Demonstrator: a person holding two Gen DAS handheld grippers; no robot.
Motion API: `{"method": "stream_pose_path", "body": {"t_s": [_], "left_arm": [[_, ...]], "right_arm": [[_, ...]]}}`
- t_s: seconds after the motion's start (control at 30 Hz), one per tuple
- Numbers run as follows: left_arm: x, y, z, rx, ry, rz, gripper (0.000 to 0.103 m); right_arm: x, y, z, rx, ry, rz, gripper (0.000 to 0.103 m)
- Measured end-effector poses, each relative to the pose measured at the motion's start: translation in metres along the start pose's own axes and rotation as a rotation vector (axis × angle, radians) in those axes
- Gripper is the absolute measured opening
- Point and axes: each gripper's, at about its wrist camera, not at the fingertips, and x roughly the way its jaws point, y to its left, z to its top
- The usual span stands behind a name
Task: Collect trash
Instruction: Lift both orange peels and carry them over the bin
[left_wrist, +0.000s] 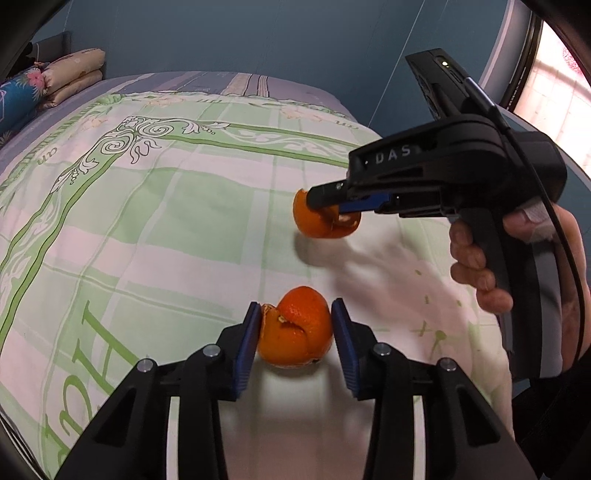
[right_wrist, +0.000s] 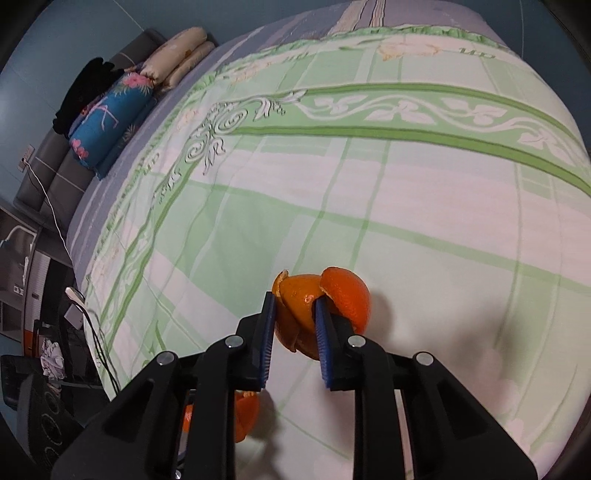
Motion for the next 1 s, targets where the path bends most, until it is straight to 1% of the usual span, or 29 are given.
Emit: {"method": "stream_pose_path", "body": {"t_s": [0.1, 0.17, 0.23, 0.3, 0.33, 0.4, 0.47, 0.53, 0.63, 0.7, 0.87, 1.0], "left_arm": [[-0.017, -0.009, 0.0, 0.007, -0.038, -0.013, 0.037], [-0.032, -0.02, 0.003, 0.03, -0.08, -0.008, 0.037], [-0.05, -0.037, 0.006, 0.072, -0.135, 0.003, 0.037], [-0.063, -0.054, 0.01, 0.107, -0.17, 0.008, 0.037], [-0.068, -0.06, 0.011, 0.117, -0.178, 0.011, 0.037], [-0.08, -0.075, 0.013, 0.139, -0.199, -0.005, 0.037], [-0.092, -0.094, 0.016, 0.159, -0.217, -0.01, 0.037], [-0.105, -0.116, 0.019, 0.183, -0.239, -0.035, 0.037], [-0.121, -0.144, 0.019, 0.233, -0.278, -0.037, 0.037], [-0.131, -0.167, 0.02, 0.266, -0.303, -0.053, 0.037], [-0.146, -0.212, 0.018, 0.33, -0.331, -0.098, 0.037], [-0.15, -0.248, 0.015, 0.384, -0.346, -0.123, 0.037]], "right_arm": [[-0.026, -0.004, -0.002, 0.005, -0.037, 0.01, 0.019], [-0.046, -0.007, -0.004, 0.002, -0.066, 0.019, 0.019], [-0.074, -0.011, -0.009, 0.003, -0.11, 0.029, 0.019], [-0.102, -0.016, -0.014, -0.001, -0.154, 0.03, 0.019], [-0.112, -0.019, -0.016, -0.003, -0.169, 0.029, 0.019], [-0.143, -0.027, -0.023, -0.003, -0.216, 0.023, 0.019], [-0.175, -0.038, -0.032, 0.005, -0.263, 0.022, 0.019], [-0.205, -0.049, -0.042, 0.012, -0.311, 0.011, 0.019], [-0.245, -0.063, -0.057, 0.025, -0.374, -0.001, 0.02], [-0.275, -0.075, -0.072, 0.032, -0.426, -0.026, 0.02], [-0.329, -0.101, -0.105, 0.05, -0.512, -0.073, 0.02], [-0.361, -0.12, -0.129, 0.067, -0.565, -0.103, 0.02]]}}
